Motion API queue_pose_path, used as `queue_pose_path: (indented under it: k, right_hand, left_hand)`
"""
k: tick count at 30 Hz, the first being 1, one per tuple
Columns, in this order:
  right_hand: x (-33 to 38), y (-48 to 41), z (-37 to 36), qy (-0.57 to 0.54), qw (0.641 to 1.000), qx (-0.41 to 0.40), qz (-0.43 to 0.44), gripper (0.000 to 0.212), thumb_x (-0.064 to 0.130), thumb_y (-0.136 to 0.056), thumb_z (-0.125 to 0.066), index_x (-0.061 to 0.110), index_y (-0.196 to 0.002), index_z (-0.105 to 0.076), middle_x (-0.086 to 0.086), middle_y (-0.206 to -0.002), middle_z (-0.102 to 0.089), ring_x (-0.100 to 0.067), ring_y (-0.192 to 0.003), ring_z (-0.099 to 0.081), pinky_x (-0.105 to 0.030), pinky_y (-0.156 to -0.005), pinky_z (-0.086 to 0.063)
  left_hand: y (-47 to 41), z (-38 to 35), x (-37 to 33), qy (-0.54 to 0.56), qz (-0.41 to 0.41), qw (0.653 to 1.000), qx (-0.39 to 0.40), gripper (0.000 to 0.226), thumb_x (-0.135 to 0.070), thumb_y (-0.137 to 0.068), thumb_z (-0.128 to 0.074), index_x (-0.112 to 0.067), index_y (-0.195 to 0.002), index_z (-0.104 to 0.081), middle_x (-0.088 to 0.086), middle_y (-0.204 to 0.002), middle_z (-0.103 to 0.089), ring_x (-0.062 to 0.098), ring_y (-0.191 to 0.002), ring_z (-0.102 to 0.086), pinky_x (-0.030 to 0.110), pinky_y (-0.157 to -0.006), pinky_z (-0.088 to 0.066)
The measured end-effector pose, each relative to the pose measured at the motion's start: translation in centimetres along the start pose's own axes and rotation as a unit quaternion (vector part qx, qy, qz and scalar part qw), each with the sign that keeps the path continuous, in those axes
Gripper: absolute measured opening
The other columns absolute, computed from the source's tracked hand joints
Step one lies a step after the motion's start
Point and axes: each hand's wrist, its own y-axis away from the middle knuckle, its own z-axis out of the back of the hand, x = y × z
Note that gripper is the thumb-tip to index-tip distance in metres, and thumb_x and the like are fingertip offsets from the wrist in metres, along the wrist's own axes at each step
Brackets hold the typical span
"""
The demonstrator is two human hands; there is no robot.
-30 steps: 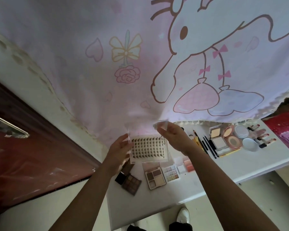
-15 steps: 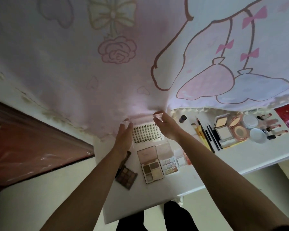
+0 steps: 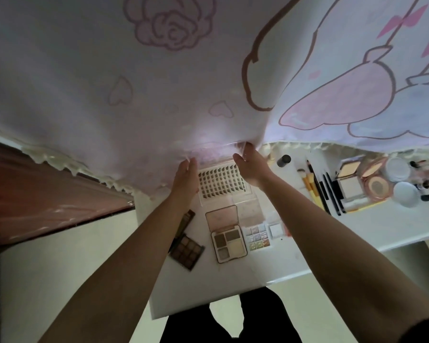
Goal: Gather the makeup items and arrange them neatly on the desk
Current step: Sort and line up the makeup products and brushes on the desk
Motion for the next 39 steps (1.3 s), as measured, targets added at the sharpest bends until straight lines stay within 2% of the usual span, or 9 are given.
queue_pose_path:
  k: [3, 9, 13, 17, 24, 28, 32, 36, 39]
  right_hand:
    - [0.1, -0.5, -0.2, -0.006, 1.0, -0.008, -0.004, 0.042, 0.025, -0.105, -0.041, 0.009, -0.144, -0.036, -0.014, -0.143, -0.05, -0.034, -0.124, -0.052, -0.027, -0.085, -0.036]
    - [-0.8, -0.1, -1.0, -0.049, 0.999, 0.009, -0.011, 0.052, 0.022, -0.103, -0.045, 0.014, -0.15, -0.025, -0.011, -0.153, -0.034, -0.029, -0.138, -0.04, -0.035, -0.093, -0.051]
    - [-0.8, -0.3, -0.9, -0.075, 0.996, 0.022, -0.034, 0.051, 0.017, -0.105, -0.042, 0.013, -0.151, -0.022, -0.007, -0.16, -0.028, -0.03, -0.123, -0.053, -0.028, -0.07, -0.052]
    - [-0.6, 0.0, -0.8, -0.095, 0.994, 0.027, -0.046, 0.057, 0.013, -0.104, -0.041, 0.019, -0.155, -0.018, -0.015, -0.152, -0.04, -0.039, -0.13, -0.049, -0.049, -0.097, -0.049]
    - [0.4, 1.2, -0.7, -0.091, 0.992, 0.005, -0.084, 0.056, 0.022, -0.105, -0.04, 0.013, -0.155, -0.016, -0.018, -0.149, -0.04, -0.034, -0.122, -0.055, -0.04, -0.087, -0.052]
    - [1.6, 2.9, 0.1, -0.088, 0.99, -0.038, -0.104, 0.055, 0.023, -0.103, -0.044, 0.007, -0.152, -0.025, -0.014, -0.146, -0.045, -0.029, -0.118, -0.054, -0.031, -0.083, -0.041]
    - [3.0, 4.8, -0.1, -0.075, 0.989, -0.075, -0.107, 0.038, 0.023, -0.095, -0.051, 0.008, -0.129, -0.052, -0.01, -0.122, -0.063, -0.023, -0.092, -0.062, -0.032, -0.078, -0.046]
    - [5.5, 6.1, -2.1, -0.033, 0.998, 0.002, -0.05, 0.03, 0.028, -0.095, -0.052, 0.016, -0.121, -0.06, -0.005, -0.116, -0.069, -0.022, -0.094, -0.065, -0.032, -0.078, -0.055]
    - [6.9, 7.2, -5.1, 0.028, 0.997, 0.073, 0.008, 0.029, 0.02, -0.096, -0.05, 0.022, -0.122, -0.064, -0.001, -0.127, -0.065, -0.021, -0.109, -0.061, -0.023, -0.086, -0.046]
  left_hand:
    - [-0.7, 0.0, 0.2, -0.009, -0.006, 1.0, -0.02, 0.06, -0.057, -0.093, -0.033, -0.013, -0.133, -0.045, 0.017, -0.127, -0.056, 0.029, -0.114, -0.059, 0.052, -0.102, -0.047]
    - [-0.9, -0.5, 0.9, -0.009, 0.008, 1.0, -0.015, 0.056, -0.058, -0.098, -0.03, -0.02, -0.137, -0.045, 0.015, -0.131, -0.054, 0.029, -0.118, -0.056, 0.051, -0.105, -0.044]
    - [-1.2, -0.7, 0.7, -0.007, -0.011, 1.0, -0.022, 0.047, -0.051, -0.102, -0.029, -0.021, -0.135, -0.045, 0.003, -0.119, -0.056, 0.024, -0.11, -0.059, 0.047, -0.102, -0.047]
    - [-1.3, -0.9, 1.1, -0.003, -0.022, 0.999, -0.022, 0.046, -0.048, -0.103, -0.03, -0.019, -0.136, -0.045, -0.001, -0.113, -0.053, 0.021, -0.108, -0.058, 0.045, -0.102, -0.047]
    - [0.1, -0.9, 0.2, -0.033, -0.038, 0.998, -0.024, 0.04, -0.04, -0.106, -0.021, -0.019, -0.092, -0.052, 0.001, -0.082, -0.052, 0.015, -0.077, -0.055, 0.032, -0.077, -0.047]
    - [1.7, 1.6, 0.0, -0.132, -0.103, 0.981, -0.099, 0.046, -0.04, -0.106, -0.025, -0.01, -0.096, -0.059, 0.001, -0.084, -0.056, 0.015, -0.076, -0.054, 0.035, -0.075, -0.045]
    - [3.2, 6.2, 1.1, -0.131, -0.129, 0.973, -0.138, 0.047, -0.039, -0.105, -0.032, -0.01, -0.099, -0.068, 0.003, -0.094, -0.07, 0.021, -0.089, -0.064, 0.034, -0.087, -0.047]
    - [3.9, 10.5, 3.4, -0.155, -0.109, 0.973, -0.129, 0.042, -0.039, -0.104, -0.036, -0.01, -0.104, -0.066, 0.009, -0.106, -0.067, 0.03, -0.103, -0.061, 0.041, -0.09, -0.047]
    - [3.7, 12.7, 5.3, -0.149, -0.082, 0.983, -0.066, 0.041, -0.036, -0.104, -0.04, -0.019, -0.139, -0.052, 0.005, -0.145, -0.048, 0.023, -0.134, -0.045, 0.041, -0.111, -0.035]
